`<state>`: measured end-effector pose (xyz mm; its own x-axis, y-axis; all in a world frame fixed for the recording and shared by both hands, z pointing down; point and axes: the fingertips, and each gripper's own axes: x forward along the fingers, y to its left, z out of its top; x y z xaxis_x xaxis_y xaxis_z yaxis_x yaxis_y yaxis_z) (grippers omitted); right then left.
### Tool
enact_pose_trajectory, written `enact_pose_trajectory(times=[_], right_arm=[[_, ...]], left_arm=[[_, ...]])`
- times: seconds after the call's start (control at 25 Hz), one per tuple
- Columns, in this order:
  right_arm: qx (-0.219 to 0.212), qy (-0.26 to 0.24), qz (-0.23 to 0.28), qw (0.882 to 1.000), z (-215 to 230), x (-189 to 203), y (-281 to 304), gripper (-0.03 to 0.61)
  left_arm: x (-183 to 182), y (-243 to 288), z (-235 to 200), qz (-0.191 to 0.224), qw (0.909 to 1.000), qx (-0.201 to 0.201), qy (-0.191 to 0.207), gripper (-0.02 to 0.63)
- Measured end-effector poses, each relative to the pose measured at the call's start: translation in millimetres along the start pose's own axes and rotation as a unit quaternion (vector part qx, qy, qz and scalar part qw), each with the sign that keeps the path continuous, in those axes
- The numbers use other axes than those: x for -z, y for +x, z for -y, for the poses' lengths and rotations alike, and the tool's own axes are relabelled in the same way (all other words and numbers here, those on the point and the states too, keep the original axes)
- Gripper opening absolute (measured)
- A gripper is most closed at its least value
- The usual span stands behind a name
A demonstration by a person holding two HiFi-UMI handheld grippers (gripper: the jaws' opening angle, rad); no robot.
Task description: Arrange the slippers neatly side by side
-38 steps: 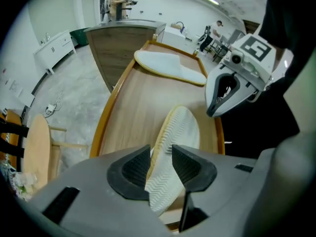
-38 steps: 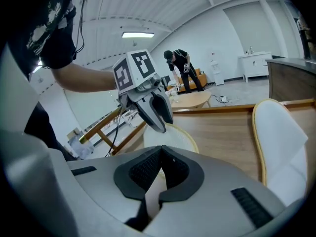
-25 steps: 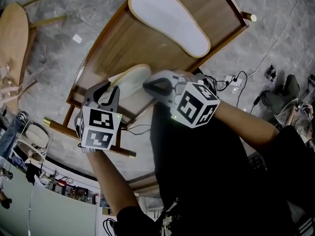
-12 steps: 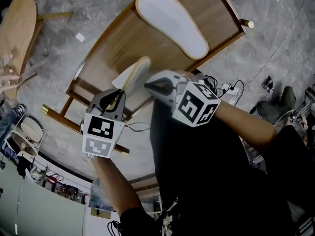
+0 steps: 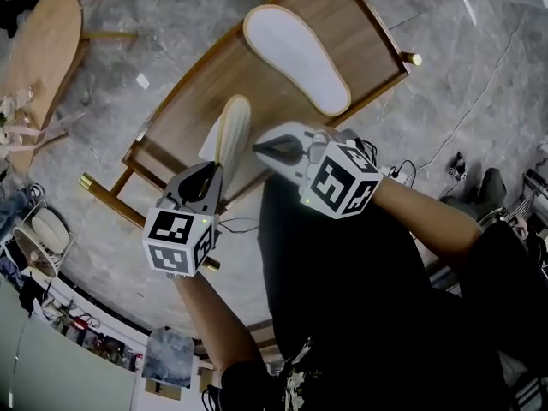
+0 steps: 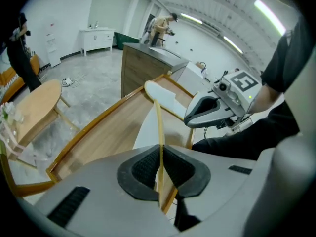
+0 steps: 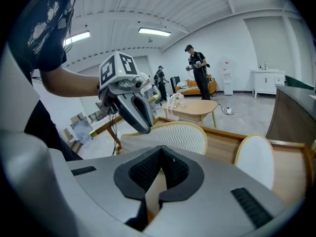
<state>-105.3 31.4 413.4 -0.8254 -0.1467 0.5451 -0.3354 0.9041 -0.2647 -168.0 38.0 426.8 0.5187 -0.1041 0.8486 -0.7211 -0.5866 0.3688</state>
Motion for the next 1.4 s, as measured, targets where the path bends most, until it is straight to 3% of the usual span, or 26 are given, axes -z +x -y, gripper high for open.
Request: enact_pose_trajectory(times=[0.4, 0.64, 0.76, 1.0, 1.24, 1.32, 1.4], right_arm=[[0.062, 0.004, 0.008, 0.998, 16.9, -27.1, -39.7, 0.000], [0.082, 0.038, 0.015, 0.996, 27.5, -15.8, -60.6, 0.000], [0.070, 0.026, 0.005, 0.997, 34.8, -11.2, -67.9, 0.000], [0.048, 0.014, -0.012, 0.999, 47.6, -3.4, -87.0, 0.000], [0.024, 0.005, -0.025, 0.999, 56.6, 0.7, -86.0, 0.000], [0.015, -0.003, -0.028, 1.000, 59.4, -0.7, -84.8, 0.000], [0.008, -0.009, -0.033, 0.999, 60.6, 0.2, -85.1, 0.000]], left_arm=[[-17.9, -3.4, 7.0, 0.064, 0.9966, 0.003, -0.053, 0.023], [-35.7, -8.3, 2.3, 0.120, 0.9832, -0.019, -0.136, 0.023], [-47.9, -6.2, 4.6, 0.165, 0.9694, -0.025, -0.180, 0.023], [-63.1, 4.2, 13.1, 0.206, 0.9467, -0.074, -0.237, 0.023], [-43.1, 6.5, 1.7, 0.232, 0.8995, -0.135, -0.345, 0.023], [-36.0, -0.6, -6.4, 0.239, 0.8843, -0.176, -0.360, 0.023], [-28.1, -5.1, -11.1, 0.234, 0.8748, -0.218, -0.364, 0.023]])
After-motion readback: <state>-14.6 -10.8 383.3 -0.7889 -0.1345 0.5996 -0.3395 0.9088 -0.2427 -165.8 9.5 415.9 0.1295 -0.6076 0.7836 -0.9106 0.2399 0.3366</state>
